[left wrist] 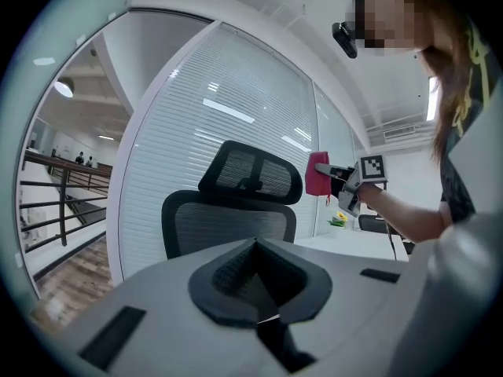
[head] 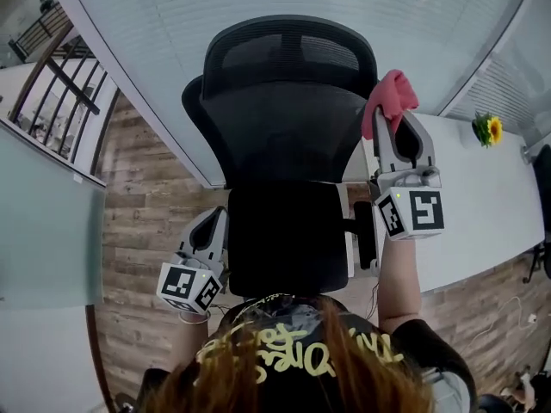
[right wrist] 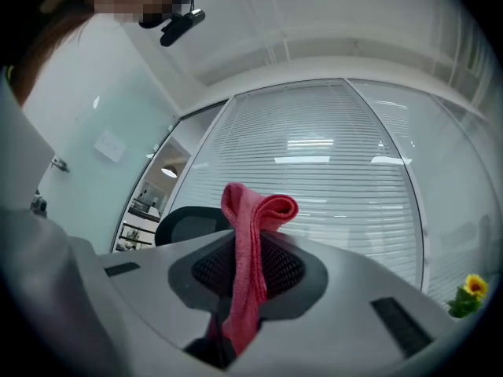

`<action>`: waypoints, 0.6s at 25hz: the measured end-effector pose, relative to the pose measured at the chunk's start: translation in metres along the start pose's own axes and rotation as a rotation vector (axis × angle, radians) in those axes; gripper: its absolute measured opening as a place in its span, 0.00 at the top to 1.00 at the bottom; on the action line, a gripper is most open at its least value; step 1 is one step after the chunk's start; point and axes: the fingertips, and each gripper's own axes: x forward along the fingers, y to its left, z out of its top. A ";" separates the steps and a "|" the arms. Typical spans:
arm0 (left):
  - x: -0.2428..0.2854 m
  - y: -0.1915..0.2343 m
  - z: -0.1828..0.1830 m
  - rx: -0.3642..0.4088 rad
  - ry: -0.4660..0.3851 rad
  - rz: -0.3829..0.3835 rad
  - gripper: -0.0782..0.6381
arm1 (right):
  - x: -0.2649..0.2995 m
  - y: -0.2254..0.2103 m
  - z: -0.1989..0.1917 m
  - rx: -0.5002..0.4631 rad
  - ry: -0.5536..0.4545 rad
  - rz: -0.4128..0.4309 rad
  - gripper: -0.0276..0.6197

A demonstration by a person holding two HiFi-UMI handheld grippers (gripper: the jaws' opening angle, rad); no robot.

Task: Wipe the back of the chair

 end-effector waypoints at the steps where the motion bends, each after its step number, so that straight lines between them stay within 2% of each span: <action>1: 0.003 -0.003 0.001 0.000 -0.001 0.013 0.90 | 0.010 -0.005 0.003 0.007 -0.004 0.007 0.85; 5: 0.013 -0.018 -0.002 0.019 0.011 0.053 0.90 | 0.038 -0.019 -0.004 0.056 0.036 0.034 0.85; 11: 0.015 -0.031 -0.013 0.018 0.037 0.124 0.90 | 0.061 -0.028 -0.013 0.050 0.052 0.033 0.85; 15: -0.001 -0.018 -0.027 -0.010 0.063 0.198 0.90 | 0.076 -0.011 -0.011 0.025 0.045 0.063 0.85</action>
